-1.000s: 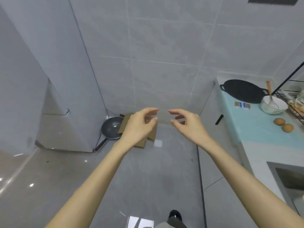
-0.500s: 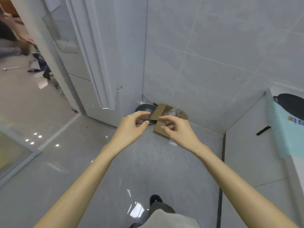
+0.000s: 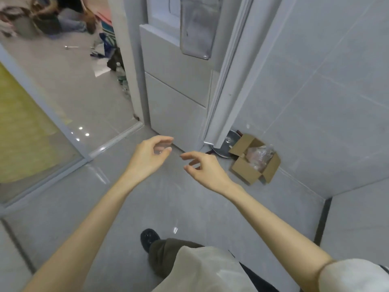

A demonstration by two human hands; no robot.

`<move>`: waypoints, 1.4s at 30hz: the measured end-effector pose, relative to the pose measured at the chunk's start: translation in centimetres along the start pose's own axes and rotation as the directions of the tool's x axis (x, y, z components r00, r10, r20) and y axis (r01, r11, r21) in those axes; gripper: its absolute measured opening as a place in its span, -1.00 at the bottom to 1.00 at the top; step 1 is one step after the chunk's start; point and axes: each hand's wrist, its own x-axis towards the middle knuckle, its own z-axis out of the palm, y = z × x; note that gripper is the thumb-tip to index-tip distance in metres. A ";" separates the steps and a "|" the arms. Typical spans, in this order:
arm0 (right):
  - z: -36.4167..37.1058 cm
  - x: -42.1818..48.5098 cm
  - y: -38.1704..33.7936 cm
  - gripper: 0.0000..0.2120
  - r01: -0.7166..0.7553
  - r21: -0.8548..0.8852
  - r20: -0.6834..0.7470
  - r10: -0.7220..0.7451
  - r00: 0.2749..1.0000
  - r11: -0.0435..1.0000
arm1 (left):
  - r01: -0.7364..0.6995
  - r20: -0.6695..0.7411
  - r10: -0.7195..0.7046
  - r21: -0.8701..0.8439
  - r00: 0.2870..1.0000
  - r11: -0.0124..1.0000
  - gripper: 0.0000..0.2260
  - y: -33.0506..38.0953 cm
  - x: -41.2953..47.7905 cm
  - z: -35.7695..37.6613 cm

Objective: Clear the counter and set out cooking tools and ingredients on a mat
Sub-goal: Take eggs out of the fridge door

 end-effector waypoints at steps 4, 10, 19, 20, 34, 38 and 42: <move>2.1 6.5 -2.4 -0.69 -0.024 0.020 0.000 0.024 1.000 1.000 | 0.017 -0.026 -0.017 -0.004 1.000 1.000 -0.76 -2.1 5.2 -4.7; 3.3 14.5 -5.8 -0.68 -0.074 0.029 -0.059 0.076 0.995 0.997 | -0.018 0.001 0.018 -0.054 1.000 0.998 -0.78 -4.1 13.6 -10.2; 3.1 22.3 -8.4 -0.67 -0.219 0.039 -0.243 0.222 0.944 0.975 | -0.159 0.149 0.171 -0.092 0.974 0.983 -0.75 -4.8 24.6 -13.8; 3.2 23.0 -8.5 -0.67 -0.234 0.039 -0.268 0.236 0.934 0.971 | -0.171 0.171 0.186 -0.097 0.968 0.980 -0.75 -4.9 25.7 -14.2; 1.8 28.5 -20.7 -0.67 -0.422 0.197 -0.736 0.418 0.533 0.885 | -0.566 0.483 0.617 -0.269 0.621 0.779 -0.76 0.0 37.7 -23.1; -0.7 27.5 -25.8 -0.70 -0.424 0.197 -0.815 0.388 0.430 0.884 | -0.640 0.456 0.732 -0.372 0.505 0.673 -0.76 4.3 38.6 -24.5; -4.0 26.4 -30.1 -0.72 -0.435 0.136 -0.886 0.306 0.349 0.890 | -0.677 0.409 0.827 -0.484 0.385 0.554 -0.76 9.7 39.0 -25.5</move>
